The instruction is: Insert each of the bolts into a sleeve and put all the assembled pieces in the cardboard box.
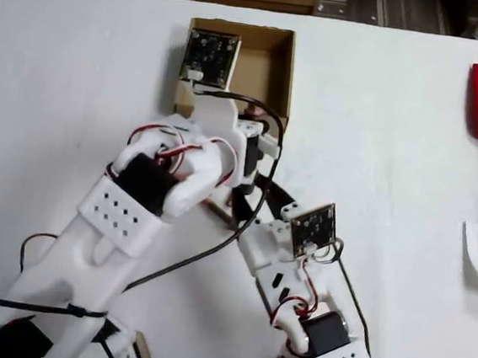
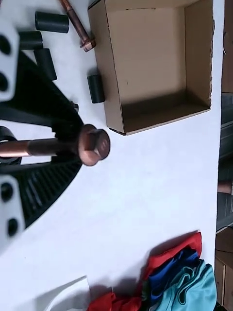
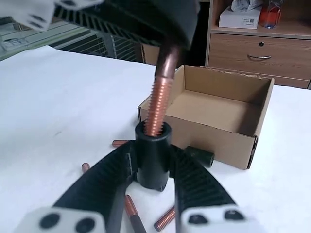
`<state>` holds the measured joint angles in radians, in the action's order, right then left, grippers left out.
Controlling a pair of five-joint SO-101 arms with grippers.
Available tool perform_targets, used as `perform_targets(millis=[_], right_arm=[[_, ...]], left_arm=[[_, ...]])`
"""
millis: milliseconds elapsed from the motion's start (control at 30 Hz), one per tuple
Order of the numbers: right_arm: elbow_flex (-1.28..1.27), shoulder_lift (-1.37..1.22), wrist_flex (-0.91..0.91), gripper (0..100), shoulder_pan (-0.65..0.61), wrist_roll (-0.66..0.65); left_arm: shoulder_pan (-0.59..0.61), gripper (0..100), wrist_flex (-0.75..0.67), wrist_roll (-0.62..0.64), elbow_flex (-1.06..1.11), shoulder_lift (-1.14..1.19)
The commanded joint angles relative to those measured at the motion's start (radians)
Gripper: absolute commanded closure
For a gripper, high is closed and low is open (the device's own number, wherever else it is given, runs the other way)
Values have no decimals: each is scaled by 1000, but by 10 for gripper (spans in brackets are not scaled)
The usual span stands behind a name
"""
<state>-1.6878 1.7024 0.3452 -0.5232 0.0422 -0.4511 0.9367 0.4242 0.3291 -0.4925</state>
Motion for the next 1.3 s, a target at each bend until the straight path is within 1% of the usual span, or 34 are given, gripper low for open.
perform_targets(millis=[0, 200, 333, 433, 800, 900, 967, 1033, 1100, 1133, 1267], right_arm=[[-9, 27, 2, 978, -5, 8], [-9, 27, 2, 978, -4, 8], [-9, 27, 2, 978, -2, 8], [-9, 27, 2, 978, -2, 8], [-9, 27, 4, 978, 1, 8], [-9, 27, 4, 978, 1, 8], [-9, 27, 4, 978, 1, 8], [-9, 27, 4, 978, 1, 8], [-9, 27, 4, 978, 1, 8], [-9, 27, 4, 978, 1, 8], [-9, 25, 4, 978, 1, 8]], left_arm=[[-8, 976, -14, -3, -41, 8], [-9, 976, 58, -23, -41, 14], [-28, 976, 112, -152, -41, 8], [-60, 976, 147, -210, -41, 8], [-64, 976, 147, -226, -39, 8], [-64, 971, 184, -227, -44, 8], [-64, 922, 222, -227, -41, 8], [-64, 827, 264, -221, -41, 8], [-64, 752, 301, -219, -41, 8], [-64, 740, 311, -219, -41, 8], [-64, 758, 330, -222, -51, 5]])
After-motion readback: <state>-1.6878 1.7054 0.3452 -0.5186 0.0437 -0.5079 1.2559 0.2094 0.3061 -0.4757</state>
